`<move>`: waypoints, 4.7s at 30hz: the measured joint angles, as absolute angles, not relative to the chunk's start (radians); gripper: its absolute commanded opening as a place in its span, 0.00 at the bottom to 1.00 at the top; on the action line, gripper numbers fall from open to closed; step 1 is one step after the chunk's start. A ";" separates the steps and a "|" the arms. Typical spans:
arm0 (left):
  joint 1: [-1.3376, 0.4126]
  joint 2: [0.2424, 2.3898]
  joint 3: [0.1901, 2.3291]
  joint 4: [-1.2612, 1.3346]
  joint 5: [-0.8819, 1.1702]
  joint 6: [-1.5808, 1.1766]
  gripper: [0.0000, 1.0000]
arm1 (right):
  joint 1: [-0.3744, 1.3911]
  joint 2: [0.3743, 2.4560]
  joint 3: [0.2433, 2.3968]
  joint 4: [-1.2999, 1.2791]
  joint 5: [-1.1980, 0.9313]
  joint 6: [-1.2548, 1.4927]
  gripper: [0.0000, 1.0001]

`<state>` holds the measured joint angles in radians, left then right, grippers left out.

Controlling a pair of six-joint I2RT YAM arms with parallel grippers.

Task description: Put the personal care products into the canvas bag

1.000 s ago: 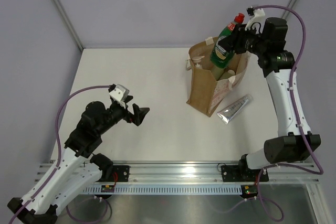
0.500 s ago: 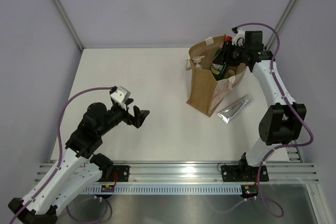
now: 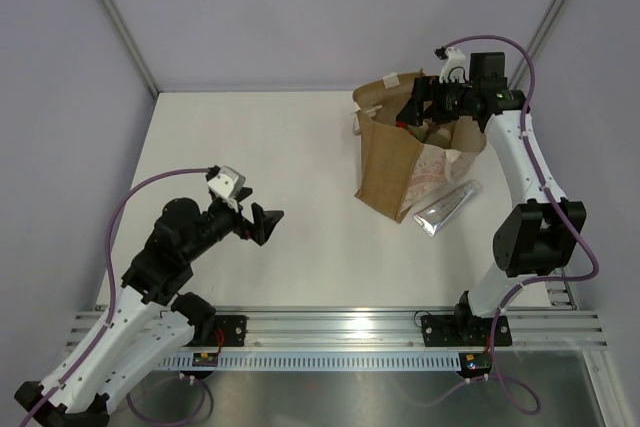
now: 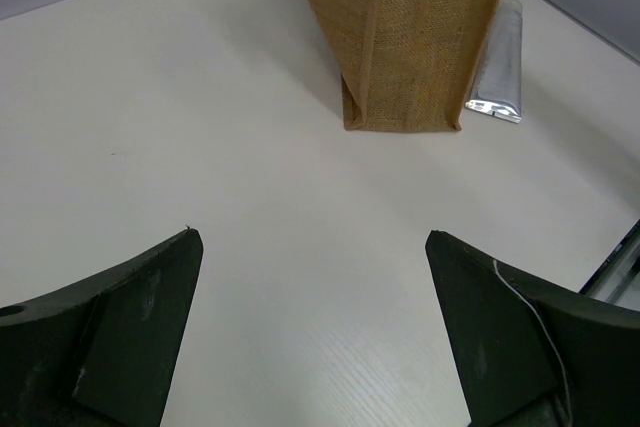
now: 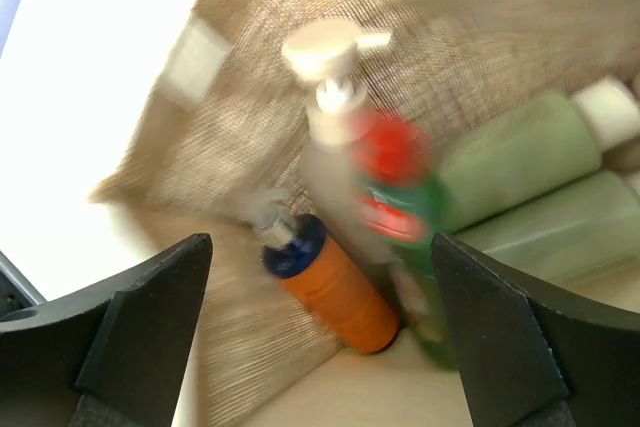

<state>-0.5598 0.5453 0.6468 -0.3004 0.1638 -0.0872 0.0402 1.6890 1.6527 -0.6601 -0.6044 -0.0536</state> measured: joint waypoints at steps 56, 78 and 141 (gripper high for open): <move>-0.560 0.474 0.647 -0.313 0.174 -0.089 0.99 | -0.672 1.087 0.905 -0.238 -0.859 0.234 1.00; -0.560 0.452 0.647 -0.313 0.179 -0.104 0.99 | -0.511 1.713 1.025 -0.398 -0.437 0.317 0.99; -0.548 0.440 0.644 -0.315 0.175 -0.102 0.99 | -0.615 1.389 1.144 -0.632 -0.480 0.056 0.00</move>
<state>-0.5480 0.4404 0.6441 -0.3145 0.1749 -0.1020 -0.6151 1.3891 1.1442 -0.6319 -0.4797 0.0555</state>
